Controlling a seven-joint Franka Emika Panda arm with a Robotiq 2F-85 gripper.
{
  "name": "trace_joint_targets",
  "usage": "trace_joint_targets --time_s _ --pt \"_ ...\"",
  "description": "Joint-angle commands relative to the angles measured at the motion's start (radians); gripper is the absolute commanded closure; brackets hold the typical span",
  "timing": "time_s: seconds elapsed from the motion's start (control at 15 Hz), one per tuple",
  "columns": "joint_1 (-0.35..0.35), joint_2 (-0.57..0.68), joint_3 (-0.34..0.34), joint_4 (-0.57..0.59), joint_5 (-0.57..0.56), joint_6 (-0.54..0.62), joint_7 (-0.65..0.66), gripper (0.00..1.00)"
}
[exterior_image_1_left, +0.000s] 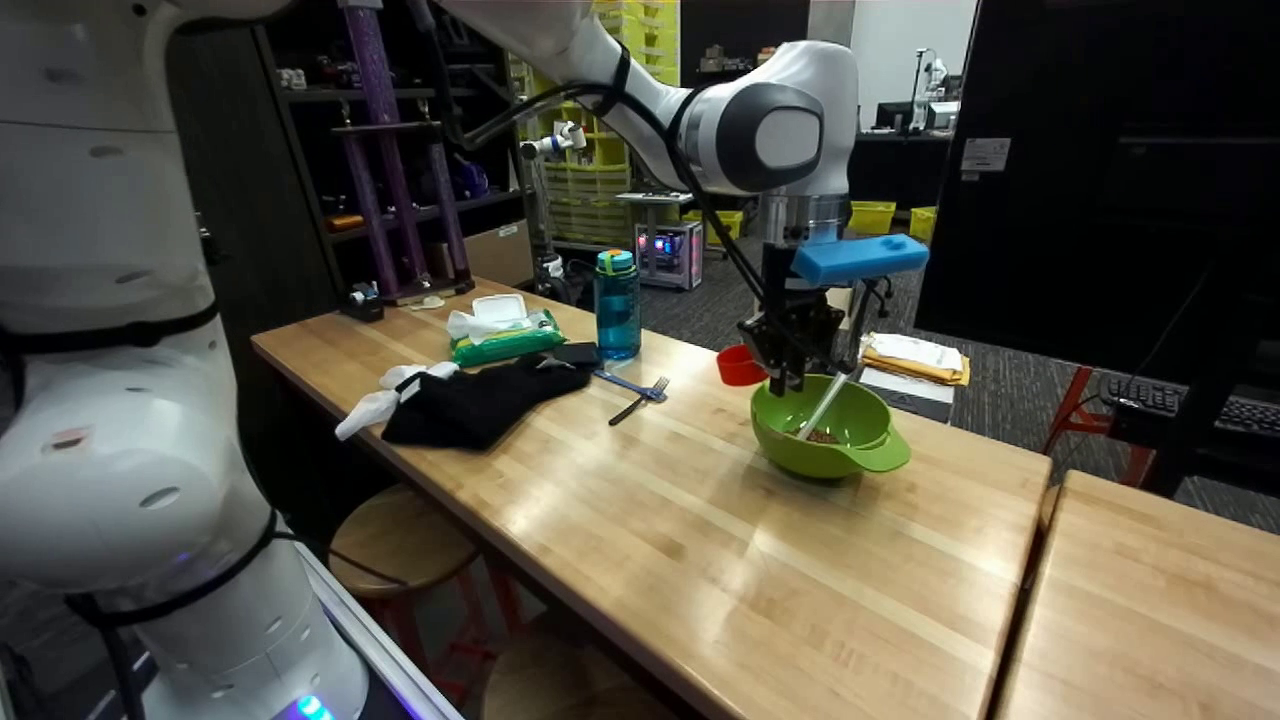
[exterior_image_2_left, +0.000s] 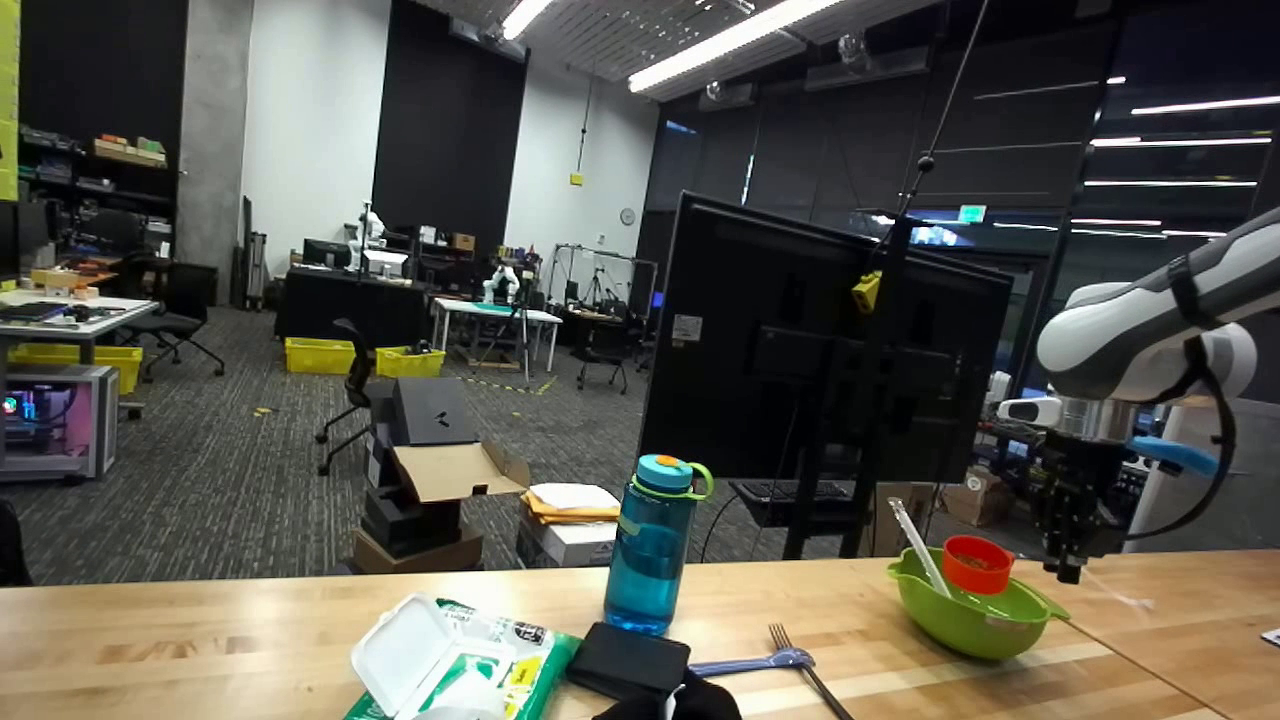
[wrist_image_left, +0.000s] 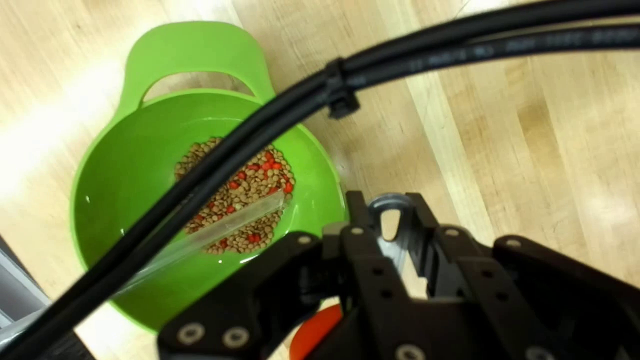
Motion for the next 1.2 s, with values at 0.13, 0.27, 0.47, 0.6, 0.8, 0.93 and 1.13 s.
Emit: trace_joint_targets --time_s 0.13,0.27,0.47,0.6,0.8,0.93,1.13 --pt "0.034 -0.09 -0.04 -0.097 -0.021 0.064 0.047 0.94" --pt "0.034 -0.098 -0.049 -0.104 -0.021 0.073 0.052 0.94" --pt "0.031 -0.104 -0.064 -0.1 -0.018 0.081 0.062 0.94" --pt "0.029 -0.104 -0.074 -0.091 -0.017 0.087 0.064 0.94" --pt "0.026 -0.102 -0.087 -0.077 -0.016 0.088 0.064 0.94" --pt "0.023 -0.099 -0.097 -0.066 -0.017 0.088 0.068 0.94" --pt "0.016 -0.086 -0.113 -0.046 -0.01 0.091 0.07 0.94"
